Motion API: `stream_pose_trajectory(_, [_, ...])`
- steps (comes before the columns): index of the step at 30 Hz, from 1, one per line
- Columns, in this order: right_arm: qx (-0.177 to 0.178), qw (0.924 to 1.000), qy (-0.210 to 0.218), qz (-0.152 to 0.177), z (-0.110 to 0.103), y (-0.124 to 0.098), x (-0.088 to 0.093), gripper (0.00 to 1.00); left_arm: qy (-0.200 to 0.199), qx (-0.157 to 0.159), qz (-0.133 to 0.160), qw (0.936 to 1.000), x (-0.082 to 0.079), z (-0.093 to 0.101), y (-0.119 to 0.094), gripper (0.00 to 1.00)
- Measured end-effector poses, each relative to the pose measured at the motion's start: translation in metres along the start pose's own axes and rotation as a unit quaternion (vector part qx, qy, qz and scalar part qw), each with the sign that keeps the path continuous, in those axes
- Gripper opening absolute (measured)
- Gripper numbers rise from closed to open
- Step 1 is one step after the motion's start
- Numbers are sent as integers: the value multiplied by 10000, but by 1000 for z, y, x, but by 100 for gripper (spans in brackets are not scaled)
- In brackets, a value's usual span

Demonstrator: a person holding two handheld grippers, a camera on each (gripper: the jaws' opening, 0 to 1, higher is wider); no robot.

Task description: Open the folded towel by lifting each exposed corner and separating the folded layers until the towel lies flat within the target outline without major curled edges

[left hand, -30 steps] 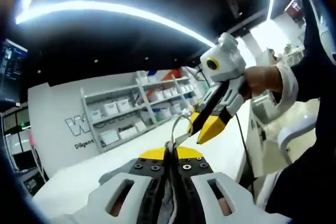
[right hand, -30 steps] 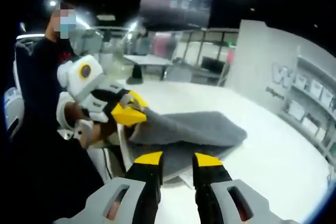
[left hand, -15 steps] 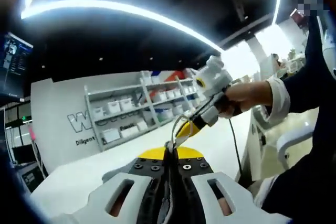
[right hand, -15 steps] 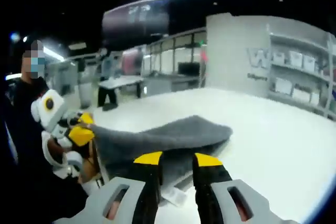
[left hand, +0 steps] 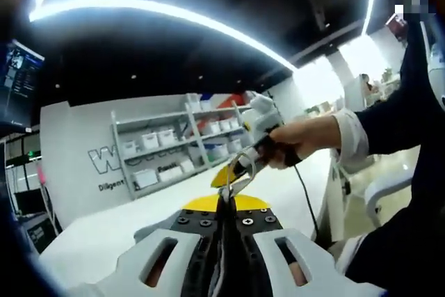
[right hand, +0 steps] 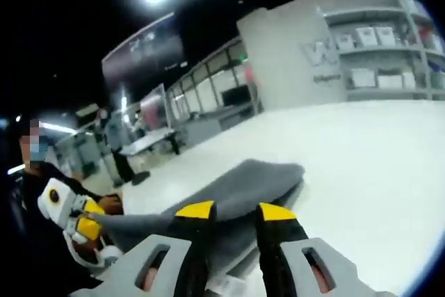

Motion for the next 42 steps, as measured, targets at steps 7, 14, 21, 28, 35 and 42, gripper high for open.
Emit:
stream_pose_trajectory(7, [-35,9969,779,-84,12,15,0,21,-34,-14,9,10000,-1,-2,-1,4])
stream_pose_trajectory(14, [-87,9884,1503,-177,19,28,7,22,-165,-19,60,9998,1,-3,0,4])
stream_pose_trajectory(21, [12,9767,2136,-202,26,42,17,26,-328,-2,97,9994,1,-5,0,4])
stream_pose_trajectory(28, [71,9678,2505,-230,27,53,22,30,-431,-13,138,9990,0,-6,-1,4])
stream_pose_trajectory(35, [247,9614,2718,-339,38,72,23,31,-486,44,163,9987,-1,-5,-1,4])
stream_pose_trajectory(42, [307,9534,2987,-291,47,84,21,30,-542,64,176,9984,-1,-6,-3,4])
Point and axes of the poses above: the point that each gripper's makers call its tool centre point, and the gripper's own axes: y roughly forward along the fingers, z roughly to its right, x roughly out of its underside, the point moved 6 cm from there along -y, roughly backward along the fingers, and after that the axes turned 11 degrees about y, right-handed, at the moved point
